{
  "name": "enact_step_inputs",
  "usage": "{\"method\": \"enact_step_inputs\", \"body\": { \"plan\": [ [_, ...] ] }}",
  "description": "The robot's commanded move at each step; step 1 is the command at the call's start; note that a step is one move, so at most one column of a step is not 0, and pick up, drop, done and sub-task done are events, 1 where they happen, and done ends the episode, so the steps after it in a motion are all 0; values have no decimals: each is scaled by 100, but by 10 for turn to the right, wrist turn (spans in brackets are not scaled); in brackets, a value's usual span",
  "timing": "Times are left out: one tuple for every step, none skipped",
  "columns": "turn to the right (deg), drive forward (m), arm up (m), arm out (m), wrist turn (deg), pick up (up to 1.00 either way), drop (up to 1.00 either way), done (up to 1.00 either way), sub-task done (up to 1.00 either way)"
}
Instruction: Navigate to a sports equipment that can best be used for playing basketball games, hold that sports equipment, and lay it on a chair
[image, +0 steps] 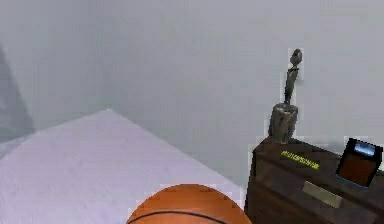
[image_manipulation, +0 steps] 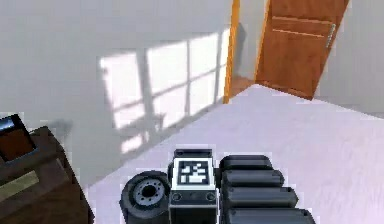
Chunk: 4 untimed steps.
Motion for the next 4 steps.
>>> {"method": "enact_step_inputs", "body": {
  "plan": [
    [0,5,0,0,0,0,0,0,0],
    [-420,0,0,0,0,0,0,0,0],
    [0,65,0,0,0,0,0,0,0],
    [-330,0,0,0,0,0,0,0,0]
  ]
}}
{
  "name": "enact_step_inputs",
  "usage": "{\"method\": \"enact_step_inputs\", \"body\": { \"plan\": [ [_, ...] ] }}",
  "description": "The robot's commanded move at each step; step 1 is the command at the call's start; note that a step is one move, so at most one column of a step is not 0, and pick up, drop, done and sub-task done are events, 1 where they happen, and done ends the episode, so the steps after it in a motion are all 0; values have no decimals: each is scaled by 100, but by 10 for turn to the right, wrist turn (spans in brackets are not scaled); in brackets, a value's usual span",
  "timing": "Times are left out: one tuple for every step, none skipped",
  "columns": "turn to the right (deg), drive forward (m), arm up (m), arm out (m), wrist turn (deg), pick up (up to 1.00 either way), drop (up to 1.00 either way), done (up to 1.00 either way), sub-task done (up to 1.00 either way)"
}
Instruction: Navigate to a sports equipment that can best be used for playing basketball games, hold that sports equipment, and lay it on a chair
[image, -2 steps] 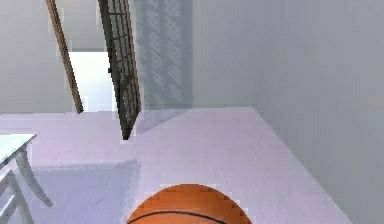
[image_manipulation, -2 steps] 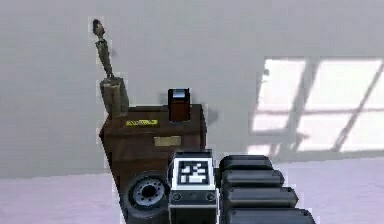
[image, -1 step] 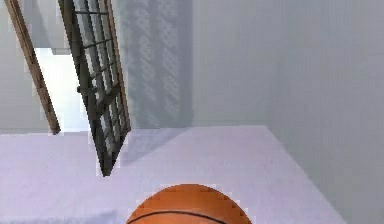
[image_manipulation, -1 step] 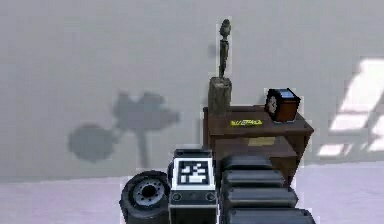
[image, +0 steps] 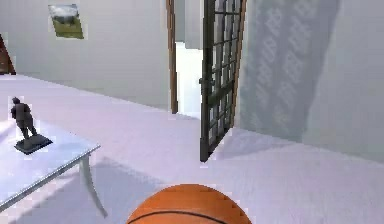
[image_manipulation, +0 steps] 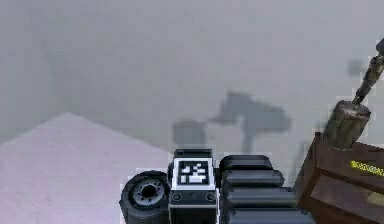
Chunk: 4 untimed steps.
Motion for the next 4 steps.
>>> {"method": "enact_step_inputs", "body": {
  "plan": [
    [0,100,0,0,0,0,0,0,0],
    [-150,0,0,0,0,0,0,0,0],
    [0,20,0,0,0,0,0,0,0],
    [-90,0,0,0,0,0,0,0,0]
  ]
}}
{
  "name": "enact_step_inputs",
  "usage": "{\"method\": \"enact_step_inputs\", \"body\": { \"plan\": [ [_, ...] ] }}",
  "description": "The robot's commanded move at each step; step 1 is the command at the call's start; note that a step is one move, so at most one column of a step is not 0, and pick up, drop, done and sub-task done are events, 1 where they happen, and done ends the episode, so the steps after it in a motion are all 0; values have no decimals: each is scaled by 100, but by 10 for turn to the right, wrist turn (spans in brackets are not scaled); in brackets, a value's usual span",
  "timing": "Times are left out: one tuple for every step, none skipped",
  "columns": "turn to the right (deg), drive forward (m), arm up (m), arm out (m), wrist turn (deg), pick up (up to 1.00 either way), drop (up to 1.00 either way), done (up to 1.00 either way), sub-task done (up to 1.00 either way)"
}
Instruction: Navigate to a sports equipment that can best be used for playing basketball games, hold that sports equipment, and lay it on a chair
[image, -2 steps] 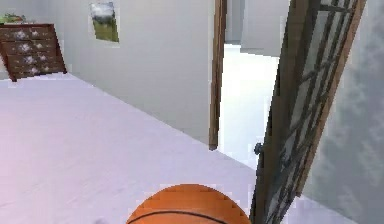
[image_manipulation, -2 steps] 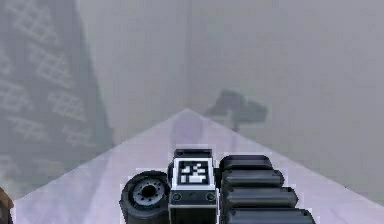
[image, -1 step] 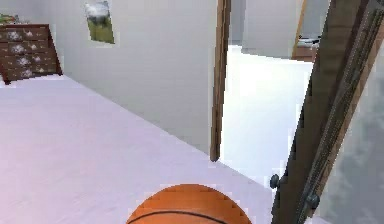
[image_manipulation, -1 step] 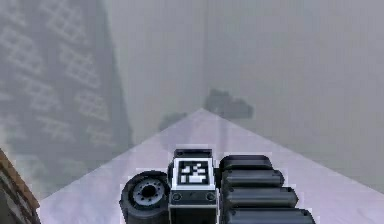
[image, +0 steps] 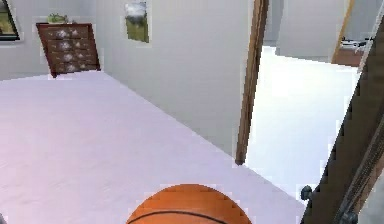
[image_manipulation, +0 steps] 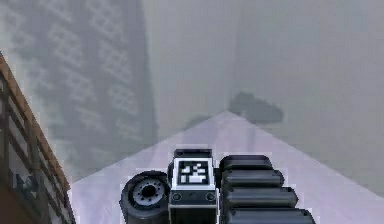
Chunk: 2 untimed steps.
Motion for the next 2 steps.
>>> {"method": "enact_step_inputs", "body": {
  "plan": [
    [0,65,0,0,0,0,0,0,0],
    [390,0,0,0,0,0,0,0,0]
  ]
}}
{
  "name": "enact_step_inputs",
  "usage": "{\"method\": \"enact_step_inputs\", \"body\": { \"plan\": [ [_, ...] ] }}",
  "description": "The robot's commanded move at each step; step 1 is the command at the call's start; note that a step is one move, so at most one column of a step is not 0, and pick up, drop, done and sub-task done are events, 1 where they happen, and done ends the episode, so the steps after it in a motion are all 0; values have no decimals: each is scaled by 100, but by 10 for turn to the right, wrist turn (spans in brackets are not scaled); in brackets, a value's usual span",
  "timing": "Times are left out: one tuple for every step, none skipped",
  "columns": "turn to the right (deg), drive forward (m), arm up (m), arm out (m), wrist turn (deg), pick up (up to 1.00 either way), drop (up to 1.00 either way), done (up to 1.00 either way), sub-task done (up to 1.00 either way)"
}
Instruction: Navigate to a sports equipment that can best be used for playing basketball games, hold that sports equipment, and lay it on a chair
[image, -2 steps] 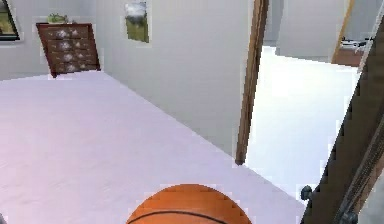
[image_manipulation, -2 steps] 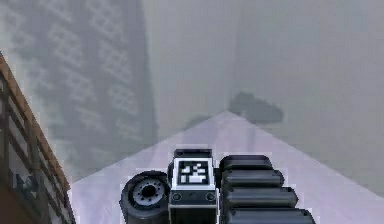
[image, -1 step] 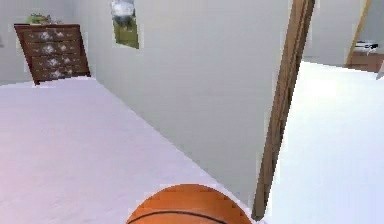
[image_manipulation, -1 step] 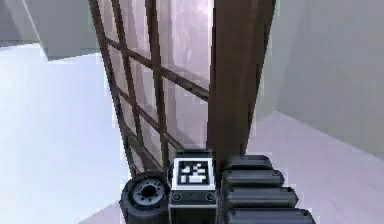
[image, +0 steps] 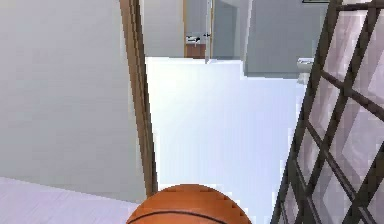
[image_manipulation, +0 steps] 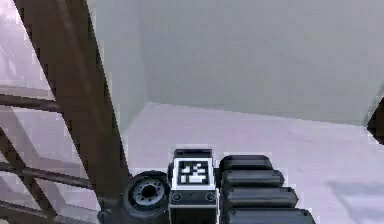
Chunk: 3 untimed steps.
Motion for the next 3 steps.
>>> {"method": "enact_step_inputs", "body": {
  "plan": [
    [0,100,0,0,0,0,0,0,0],
    [60,0,0,0,0,0,0,0,0],
    [0,40,0,0,0,0,0,0,0]
  ]
}}
